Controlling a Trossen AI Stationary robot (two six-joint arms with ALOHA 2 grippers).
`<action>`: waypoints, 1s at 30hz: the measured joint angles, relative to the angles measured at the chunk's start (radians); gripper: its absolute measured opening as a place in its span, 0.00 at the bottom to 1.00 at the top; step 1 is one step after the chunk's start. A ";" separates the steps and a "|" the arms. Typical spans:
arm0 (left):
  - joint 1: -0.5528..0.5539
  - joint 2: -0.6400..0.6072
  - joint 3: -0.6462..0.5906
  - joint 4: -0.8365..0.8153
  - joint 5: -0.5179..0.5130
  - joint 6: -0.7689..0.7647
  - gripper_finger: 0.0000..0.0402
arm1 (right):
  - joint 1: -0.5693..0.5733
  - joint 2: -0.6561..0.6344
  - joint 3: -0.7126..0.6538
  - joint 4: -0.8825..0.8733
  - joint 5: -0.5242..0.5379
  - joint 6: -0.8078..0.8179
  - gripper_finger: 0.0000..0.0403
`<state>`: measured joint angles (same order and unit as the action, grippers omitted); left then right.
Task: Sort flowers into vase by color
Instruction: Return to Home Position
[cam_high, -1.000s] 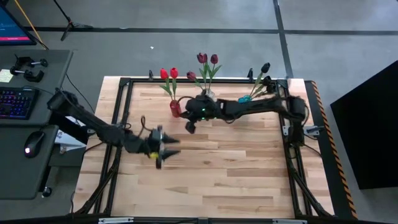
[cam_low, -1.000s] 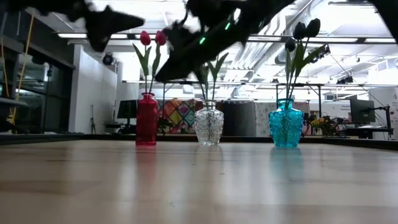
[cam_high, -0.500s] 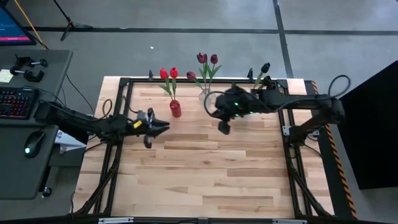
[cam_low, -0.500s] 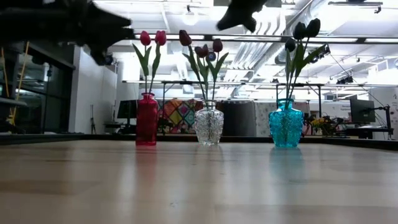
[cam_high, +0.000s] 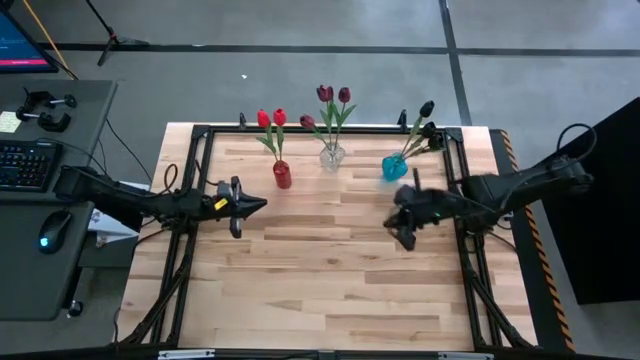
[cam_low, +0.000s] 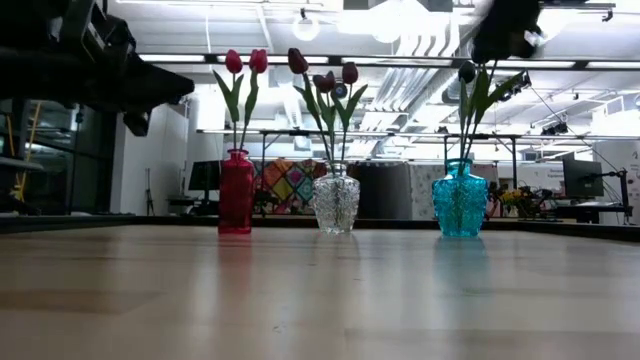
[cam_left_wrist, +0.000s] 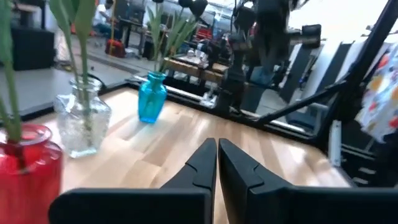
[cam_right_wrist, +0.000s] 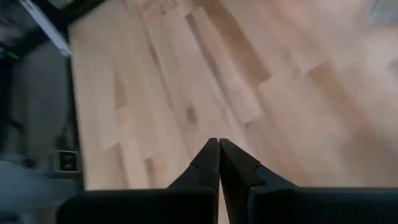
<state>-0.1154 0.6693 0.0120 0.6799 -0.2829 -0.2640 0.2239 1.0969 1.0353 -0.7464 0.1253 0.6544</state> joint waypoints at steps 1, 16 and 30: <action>0.000 -0.001 0.000 -0.004 -0.009 0.014 0.02 | 0.019 -0.047 -0.076 0.054 0.003 0.043 0.00; 0.000 0.000 0.000 -0.072 -0.024 0.023 0.02 | -0.211 -0.609 -0.915 1.041 -0.136 -0.160 0.00; 0.000 0.000 0.000 -0.082 -0.024 0.022 0.02 | -0.303 -0.783 -1.019 0.954 -0.331 -0.331 0.00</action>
<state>-0.1154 0.6693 0.0124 0.5983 -0.3065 -0.2416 -0.0796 0.3141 0.0158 0.2073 -0.2062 0.3233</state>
